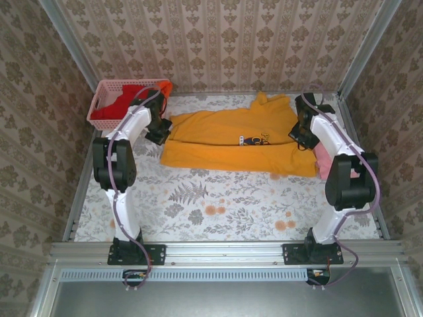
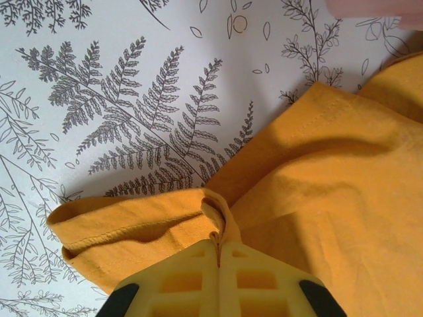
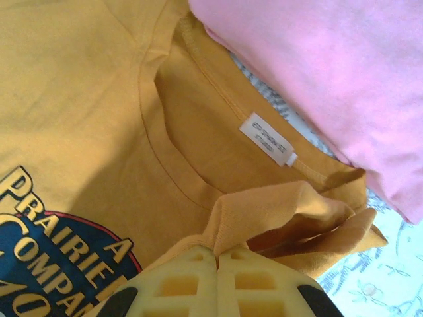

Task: Fold and stack the t-shirts

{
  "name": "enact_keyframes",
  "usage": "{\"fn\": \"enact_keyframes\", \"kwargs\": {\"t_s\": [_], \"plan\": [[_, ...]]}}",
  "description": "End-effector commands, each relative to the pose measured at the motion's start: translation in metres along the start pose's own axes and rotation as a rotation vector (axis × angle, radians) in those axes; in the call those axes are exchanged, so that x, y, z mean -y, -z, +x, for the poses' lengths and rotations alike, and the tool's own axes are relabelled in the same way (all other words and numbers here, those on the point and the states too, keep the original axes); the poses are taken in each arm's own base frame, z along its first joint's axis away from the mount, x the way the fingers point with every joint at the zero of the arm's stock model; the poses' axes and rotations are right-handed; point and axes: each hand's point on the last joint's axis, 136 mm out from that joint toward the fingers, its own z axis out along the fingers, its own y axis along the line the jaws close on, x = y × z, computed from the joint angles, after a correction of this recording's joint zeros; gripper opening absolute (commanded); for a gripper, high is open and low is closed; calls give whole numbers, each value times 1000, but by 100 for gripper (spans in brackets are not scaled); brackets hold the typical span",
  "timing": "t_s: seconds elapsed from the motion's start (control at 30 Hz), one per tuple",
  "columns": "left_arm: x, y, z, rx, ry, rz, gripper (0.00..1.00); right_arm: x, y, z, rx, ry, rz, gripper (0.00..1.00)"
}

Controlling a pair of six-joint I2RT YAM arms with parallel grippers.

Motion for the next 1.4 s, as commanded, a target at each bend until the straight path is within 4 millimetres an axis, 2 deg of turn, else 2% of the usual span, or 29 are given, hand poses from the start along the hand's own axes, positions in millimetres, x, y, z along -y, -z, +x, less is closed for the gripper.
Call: {"fn": "enact_keyframes", "kwargs": {"t_s": [0.0, 0.47, 0.63, 0.7, 0.77, 0.8, 0.87, 0.93, 1.07, 1.13, 1.27, 1.37], "plan": [[-6, -2, -5, -13, -2, -32, 0, -7, -1, -13, 21, 26, 5, 0], [-4, -15, -5, -35, 10, -40, 0, -25, -30, -21, -9, 104, 18, 0], [-3, -16, -4, -34, 10, -38, 0, -45, -35, -25, -13, 142, -81, 6], [-3, -16, -4, -35, 11, -39, 0, -49, -36, -26, -5, 154, -95, 14], [-2, -15, -4, -37, 11, -36, 8, -50, -33, -30, 7, 161, -100, 34], [-1, -14, -3, -38, 10, -31, 16, -49, -30, -31, 17, 167, -100, 45], [0, -7, -4, -24, 2, -19, 34, -47, -22, -34, 39, 169, -105, 57], [2, 5, -7, 6, -20, 0, 51, -46, -12, -33, 64, 167, -129, 64], [5, 27, -5, 60, -79, 39, 75, -50, -9, -11, 54, 176, -202, 68], [11, 30, 4, 69, -133, 62, 85, -53, -17, 8, 17, 194, -226, 70], [28, 24, 26, 50, -200, 93, 95, -60, -32, 33, -57, 202, -244, 70], [42, 8, 43, 4, -223, 143, 97, -64, -46, 45, -94, 198, -240, 69]]}}
